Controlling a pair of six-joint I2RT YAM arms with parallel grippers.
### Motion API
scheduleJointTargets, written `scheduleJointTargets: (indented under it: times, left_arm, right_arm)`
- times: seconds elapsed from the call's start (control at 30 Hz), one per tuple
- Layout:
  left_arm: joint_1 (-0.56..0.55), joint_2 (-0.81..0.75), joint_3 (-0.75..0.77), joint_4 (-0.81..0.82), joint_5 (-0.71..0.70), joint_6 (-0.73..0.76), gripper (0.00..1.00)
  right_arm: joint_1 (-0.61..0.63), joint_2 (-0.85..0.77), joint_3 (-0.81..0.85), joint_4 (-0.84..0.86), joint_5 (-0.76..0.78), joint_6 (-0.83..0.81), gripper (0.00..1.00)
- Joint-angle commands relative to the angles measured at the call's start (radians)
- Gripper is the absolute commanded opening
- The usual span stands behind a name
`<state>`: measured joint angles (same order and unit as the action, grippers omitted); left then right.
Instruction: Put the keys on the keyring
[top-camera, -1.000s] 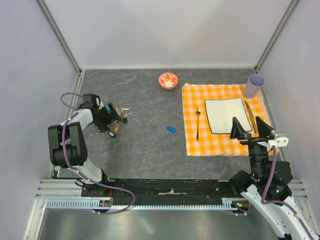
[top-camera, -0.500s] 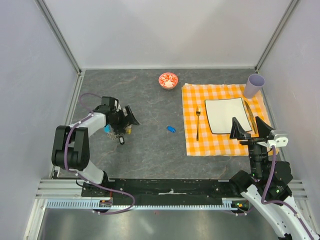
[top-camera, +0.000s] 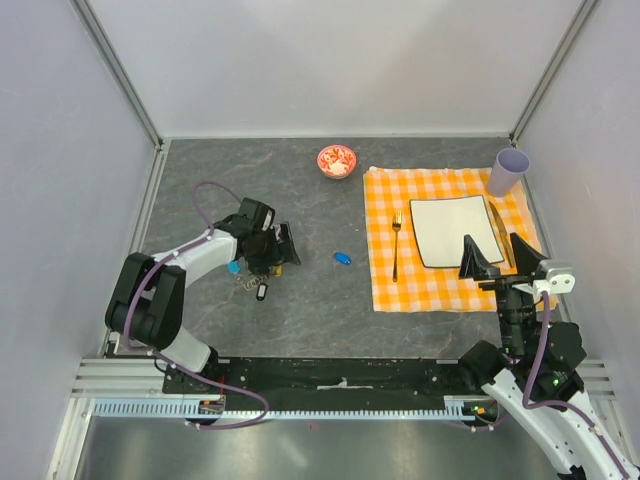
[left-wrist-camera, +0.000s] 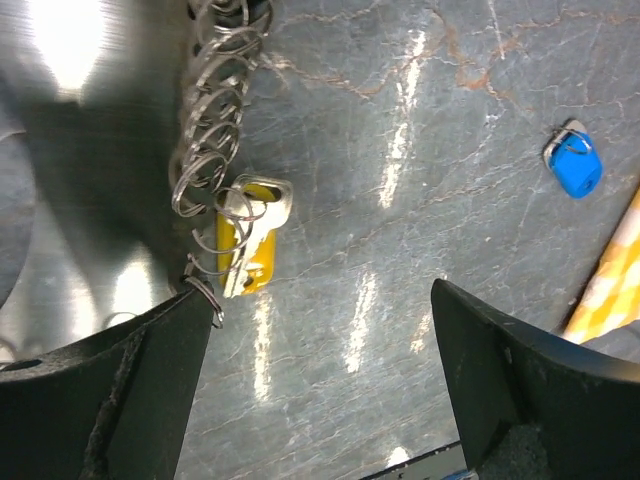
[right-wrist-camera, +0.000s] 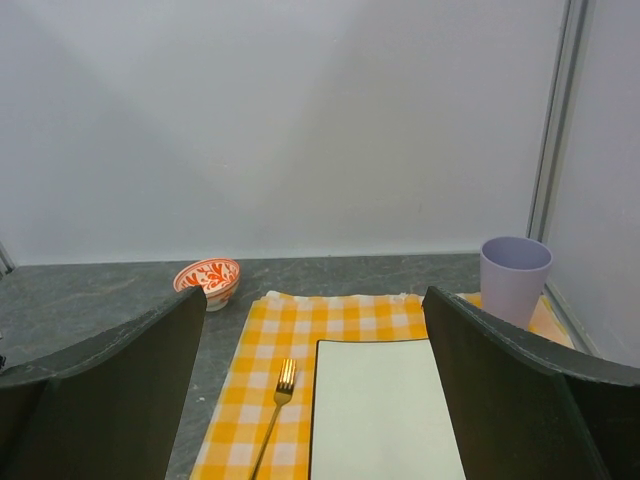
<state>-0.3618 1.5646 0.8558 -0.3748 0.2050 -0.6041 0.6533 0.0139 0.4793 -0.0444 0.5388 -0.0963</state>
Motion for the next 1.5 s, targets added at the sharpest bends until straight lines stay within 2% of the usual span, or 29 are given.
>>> scheduleJointTargets:
  times: [0.0,0.23,0.3,0.4,0.57,0.67,0.7,0.8,1.03,1.13,1.3,1.47]
  left_arm:
    - [-0.005,-0.058,0.077,-0.111,-0.120,0.041,0.95]
    - [-0.005,-0.064,0.189,-0.256,-0.343,0.201,0.88]
    - [-0.005,-0.064,0.193,-0.262,-0.343,0.243,0.82]
    - [-0.006,-0.055,0.210,-0.283,-0.319,0.358,0.80]
    - [-0.005,0.001,0.238,-0.352,-0.372,0.501,0.74]
    - [-0.006,0.037,0.233,-0.372,-0.356,0.491,0.65]
    - [-0.008,0.047,0.230,-0.375,-0.331,0.489,0.54]
    - [-0.017,0.069,0.220,-0.375,-0.283,0.465,0.52]
    - [-0.029,0.087,0.241,-0.349,-0.299,0.517,0.50]
    - [-0.057,0.115,0.232,-0.358,-0.352,0.538,0.50]
    - [-0.104,0.124,0.223,-0.385,-0.406,0.455,0.49]
    - [-0.111,0.036,0.207,-0.349,-0.415,0.311,0.48]
  right_arm:
    - [0.008,-0.009,0.008,0.005,0.016,-0.016,0.98]
    - [0.008,-0.009,0.007,0.005,0.018,-0.017,0.98]
    - [0.008,-0.009,0.007,0.006,0.020,-0.020,0.98]
    - [0.008,-0.009,0.007,0.005,0.020,-0.019,0.98]
    - [0.008,-0.008,0.008,0.005,0.018,-0.016,0.98]
    - [0.009,-0.009,0.008,0.003,0.020,-0.017,0.98]
    - [0.008,-0.009,0.008,0.002,0.020,-0.017,0.98]
    - [0.006,-0.009,0.008,0.003,0.018,-0.016,0.98]
    - [0.009,-0.009,0.010,0.003,0.018,-0.014,0.98]
    - [0.008,-0.009,0.010,0.001,0.020,-0.016,0.98]
    - [0.009,-0.009,0.007,0.003,0.020,-0.016,0.98]
    - [0.011,-0.009,0.007,0.003,0.020,-0.016,0.98]
